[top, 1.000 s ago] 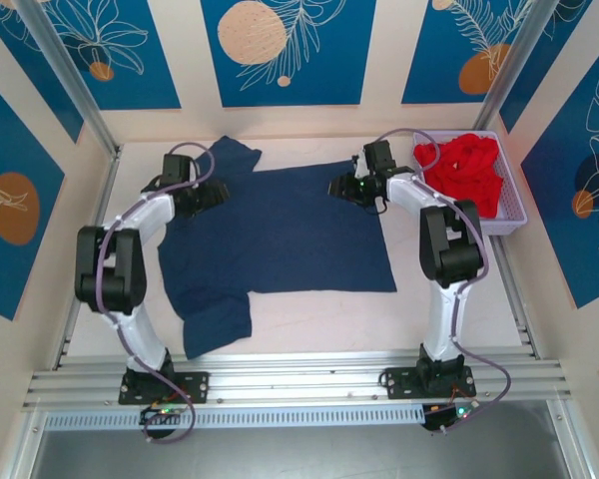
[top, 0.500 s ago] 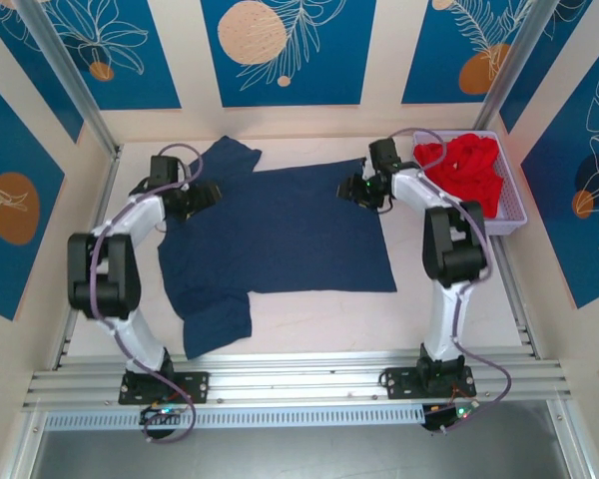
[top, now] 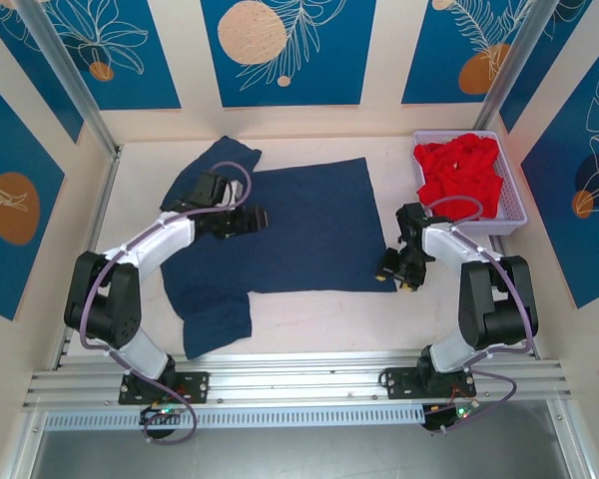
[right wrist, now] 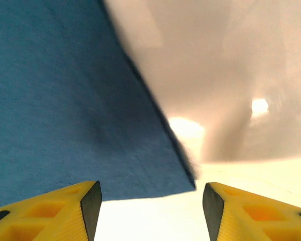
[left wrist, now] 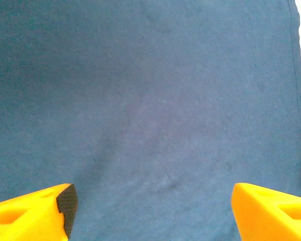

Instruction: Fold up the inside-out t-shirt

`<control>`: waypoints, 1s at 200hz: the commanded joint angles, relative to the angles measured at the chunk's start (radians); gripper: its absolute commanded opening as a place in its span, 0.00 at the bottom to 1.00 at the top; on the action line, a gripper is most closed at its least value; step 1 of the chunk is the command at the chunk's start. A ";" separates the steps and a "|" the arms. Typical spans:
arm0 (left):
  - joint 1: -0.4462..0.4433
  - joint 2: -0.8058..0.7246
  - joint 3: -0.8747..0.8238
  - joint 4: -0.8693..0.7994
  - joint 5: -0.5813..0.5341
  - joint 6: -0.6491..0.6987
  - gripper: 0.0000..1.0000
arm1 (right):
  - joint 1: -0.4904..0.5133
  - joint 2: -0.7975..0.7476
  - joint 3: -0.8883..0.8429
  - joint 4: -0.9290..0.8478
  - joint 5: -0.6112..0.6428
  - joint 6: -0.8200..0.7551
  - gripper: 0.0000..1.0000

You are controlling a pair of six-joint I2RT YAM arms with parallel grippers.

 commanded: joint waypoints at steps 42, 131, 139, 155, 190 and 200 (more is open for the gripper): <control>-0.012 -0.010 0.032 -0.064 -0.052 0.028 0.81 | -0.017 0.010 -0.039 0.055 -0.058 0.059 0.52; -0.020 -0.138 -0.041 -0.173 -0.098 0.028 0.81 | -0.009 0.052 -0.054 0.104 -0.050 0.046 0.25; -0.025 -0.160 -0.054 -0.207 -0.128 0.024 0.81 | -0.009 0.048 -0.050 0.103 -0.047 0.041 0.21; -0.039 -0.223 -0.094 -0.291 -0.196 0.000 0.81 | -0.007 0.034 -0.041 0.096 -0.047 0.030 0.14; -0.075 -0.439 -0.261 -0.484 -0.337 -0.165 0.77 | 0.009 0.000 -0.039 0.091 -0.050 0.005 0.04; -0.089 -0.488 -0.307 -0.540 -0.348 -0.227 0.76 | 0.011 -0.006 -0.041 0.094 -0.057 0.001 0.03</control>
